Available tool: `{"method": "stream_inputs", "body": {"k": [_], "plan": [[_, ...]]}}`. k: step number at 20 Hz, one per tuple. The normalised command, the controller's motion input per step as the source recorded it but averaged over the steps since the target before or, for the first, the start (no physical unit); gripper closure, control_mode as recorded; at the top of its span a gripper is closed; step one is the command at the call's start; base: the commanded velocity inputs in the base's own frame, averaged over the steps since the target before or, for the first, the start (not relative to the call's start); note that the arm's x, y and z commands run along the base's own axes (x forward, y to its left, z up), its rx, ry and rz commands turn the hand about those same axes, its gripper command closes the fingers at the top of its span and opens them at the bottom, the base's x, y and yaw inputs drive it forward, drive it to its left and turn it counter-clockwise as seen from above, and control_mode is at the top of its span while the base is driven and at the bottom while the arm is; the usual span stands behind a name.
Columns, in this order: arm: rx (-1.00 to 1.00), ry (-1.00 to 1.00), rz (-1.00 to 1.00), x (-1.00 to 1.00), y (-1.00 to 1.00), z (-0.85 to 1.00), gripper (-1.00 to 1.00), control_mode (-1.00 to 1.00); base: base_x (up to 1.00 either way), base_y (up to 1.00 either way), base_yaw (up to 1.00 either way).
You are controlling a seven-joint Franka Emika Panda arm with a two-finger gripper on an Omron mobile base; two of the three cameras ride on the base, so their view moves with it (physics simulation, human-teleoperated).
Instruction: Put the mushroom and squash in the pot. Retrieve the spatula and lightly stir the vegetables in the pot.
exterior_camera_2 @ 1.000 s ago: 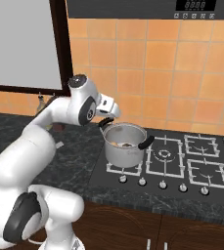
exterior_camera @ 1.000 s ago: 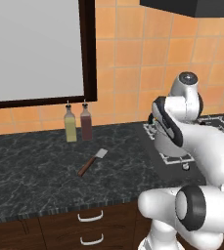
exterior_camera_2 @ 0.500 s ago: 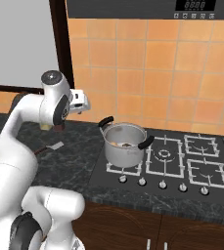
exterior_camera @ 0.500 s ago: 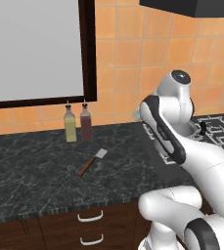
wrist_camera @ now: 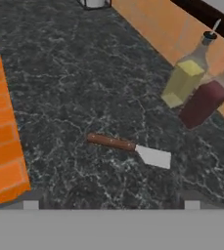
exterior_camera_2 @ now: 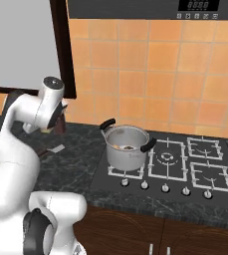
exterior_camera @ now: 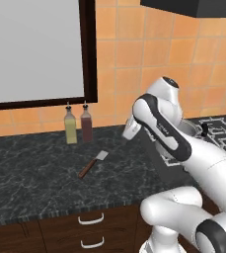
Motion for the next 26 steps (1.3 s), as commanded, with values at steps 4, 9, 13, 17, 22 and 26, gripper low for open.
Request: {"method": "stream_inputs", "body": {"k": [4, 9, 13, 17, 22, 26], "plan": [[-0.21, 0.01, 0.75, 0.0, 0.64, -0.26, -1.0, -1.0, 0.0, 0.0, 0.0], [-0.36, -0.03, 0.61, 0.0, 0.63, -0.28, -1.0, -1.0, 0.0, 0.0, 0.0], [-0.06, -0.03, 0.54, 0.02, 0.39, -0.55, -1.0, -1.0, 0.0, 0.0, 0.0], [0.0, -0.03, 0.52, 0.12, 0.36, -0.7, -1.0, -1.0, 0.0, 0.0, 0.0], [-0.11, -0.18, 0.21, 0.01, 0.45, -0.52, -1.0, -1.0, 0.0, 0.0, 0.0], [-0.12, -0.16, 0.02, 0.01, 0.21, -0.49, -1.0, -1.0, 0.0, 0.0, 0.0]]}}
